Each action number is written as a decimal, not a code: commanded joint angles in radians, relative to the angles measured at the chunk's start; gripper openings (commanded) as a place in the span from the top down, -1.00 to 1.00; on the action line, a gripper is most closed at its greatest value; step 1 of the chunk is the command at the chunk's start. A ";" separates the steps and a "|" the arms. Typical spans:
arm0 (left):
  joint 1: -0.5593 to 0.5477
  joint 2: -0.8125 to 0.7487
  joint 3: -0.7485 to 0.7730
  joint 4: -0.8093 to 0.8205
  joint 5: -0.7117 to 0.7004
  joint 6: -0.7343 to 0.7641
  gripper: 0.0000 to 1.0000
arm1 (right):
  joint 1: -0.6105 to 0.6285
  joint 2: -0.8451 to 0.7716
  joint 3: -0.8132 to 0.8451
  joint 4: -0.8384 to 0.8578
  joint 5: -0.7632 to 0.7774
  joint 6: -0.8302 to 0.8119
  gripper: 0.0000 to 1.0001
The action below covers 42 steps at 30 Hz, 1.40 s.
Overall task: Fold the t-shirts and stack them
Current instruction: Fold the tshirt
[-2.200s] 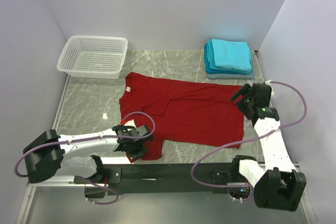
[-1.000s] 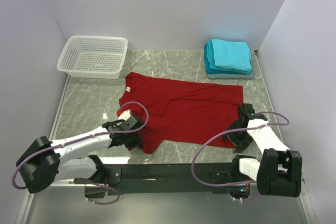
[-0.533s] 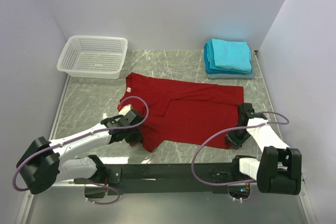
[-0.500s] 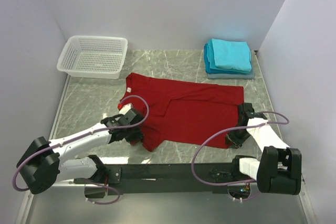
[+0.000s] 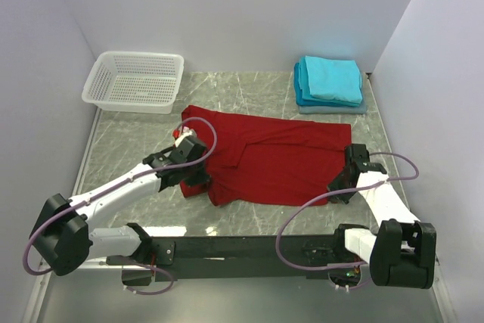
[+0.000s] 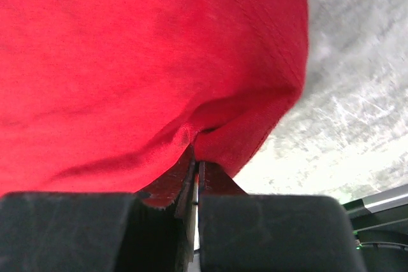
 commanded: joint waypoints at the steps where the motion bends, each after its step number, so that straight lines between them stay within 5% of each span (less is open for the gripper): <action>1: 0.029 -0.012 0.071 0.005 0.007 0.065 0.99 | 0.006 0.000 0.085 0.037 -0.010 -0.027 1.00; 17: 0.159 0.178 0.307 0.097 0.008 0.189 0.99 | 0.011 0.151 0.274 0.066 -0.079 -0.057 1.00; 42: 0.277 0.388 0.427 0.237 0.040 0.249 0.99 | 0.009 0.378 0.519 0.125 -0.083 -0.089 1.00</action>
